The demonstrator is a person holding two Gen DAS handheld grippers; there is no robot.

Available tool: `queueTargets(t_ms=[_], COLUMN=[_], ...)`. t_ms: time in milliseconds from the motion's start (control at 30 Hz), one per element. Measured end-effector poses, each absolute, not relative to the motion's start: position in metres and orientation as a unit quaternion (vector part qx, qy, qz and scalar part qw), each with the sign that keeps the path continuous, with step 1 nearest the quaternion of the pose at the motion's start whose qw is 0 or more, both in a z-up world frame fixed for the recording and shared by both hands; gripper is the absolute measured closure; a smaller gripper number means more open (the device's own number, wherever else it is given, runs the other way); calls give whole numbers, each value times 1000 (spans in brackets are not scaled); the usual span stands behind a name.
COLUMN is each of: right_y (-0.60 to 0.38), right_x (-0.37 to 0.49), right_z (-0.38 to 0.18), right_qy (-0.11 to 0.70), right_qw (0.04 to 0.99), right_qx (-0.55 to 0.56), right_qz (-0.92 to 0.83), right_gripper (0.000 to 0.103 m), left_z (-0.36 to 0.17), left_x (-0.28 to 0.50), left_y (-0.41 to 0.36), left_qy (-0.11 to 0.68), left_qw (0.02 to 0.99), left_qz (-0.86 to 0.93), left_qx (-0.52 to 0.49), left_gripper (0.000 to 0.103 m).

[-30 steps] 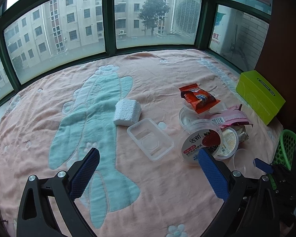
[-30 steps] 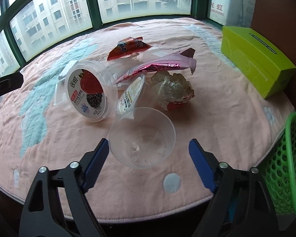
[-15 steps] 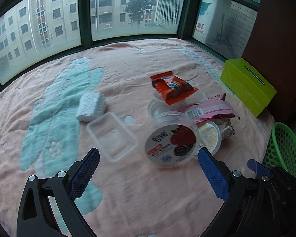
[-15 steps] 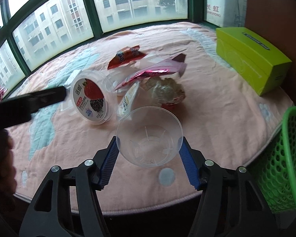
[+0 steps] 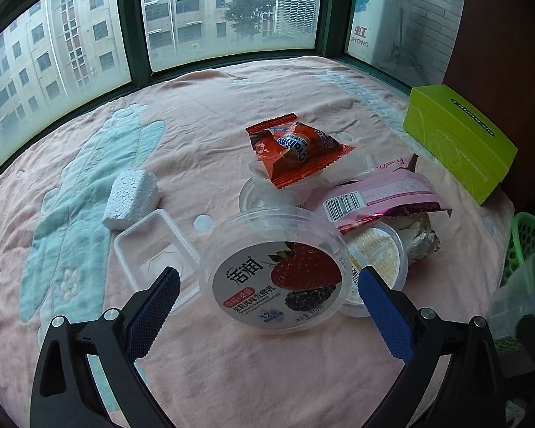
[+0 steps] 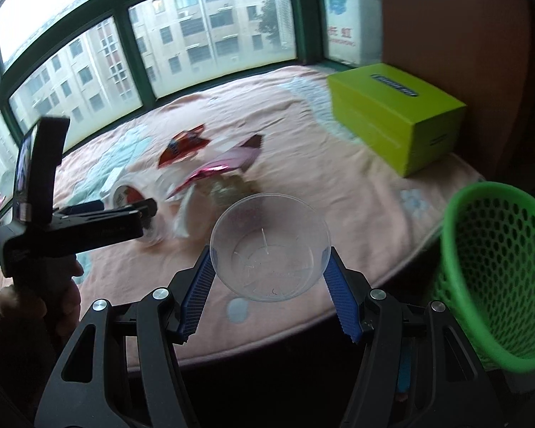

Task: Collect trash
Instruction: 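Carry the cup to the green basket with the right tool while the left tool grasps the yogurt cup, then open the right tool over the basket while the left tool carries the yogurt cup there and releases it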

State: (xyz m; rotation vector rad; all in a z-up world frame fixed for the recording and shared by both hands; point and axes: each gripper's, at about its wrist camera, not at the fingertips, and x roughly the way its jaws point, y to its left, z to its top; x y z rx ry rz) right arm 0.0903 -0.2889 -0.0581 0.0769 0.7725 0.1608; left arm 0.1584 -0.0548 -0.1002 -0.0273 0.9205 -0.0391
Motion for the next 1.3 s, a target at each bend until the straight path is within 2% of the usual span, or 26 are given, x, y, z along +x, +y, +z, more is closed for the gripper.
queueTargets(t_ms=[300, 333, 367, 633, 1033, 1300], right_y=[-333, -337, -344, -381, -445, -464], right_x=[80, 78, 77, 71, 62, 60], right_z=[-49, -49, -48, -47, -63, -72], right_qy=[366, 365, 364, 359, 376, 386], right_qw=[929, 929, 929, 930, 916, 908], right_qx=[54, 56, 59, 67, 87, 97], right_qz=[24, 18, 10, -38, -110, -127], right_gripper=[42, 42, 42, 42, 41, 40], left_z=[-104, -103, -103, -96, -37, -8], left_x=[165, 164, 164, 158, 133, 125], left_y=[-61, -61, -62, -57, -68, -113], left_qy=[441, 438, 437, 436, 389, 372], left_qw=[897, 898, 899, 899, 917, 910], left_qz=[-33, -33, -34, -41, -89, -178], left_qx=[-18, -15, -13, -23, -23, -28], left_gripper=[9, 14, 15, 16, 17, 17])
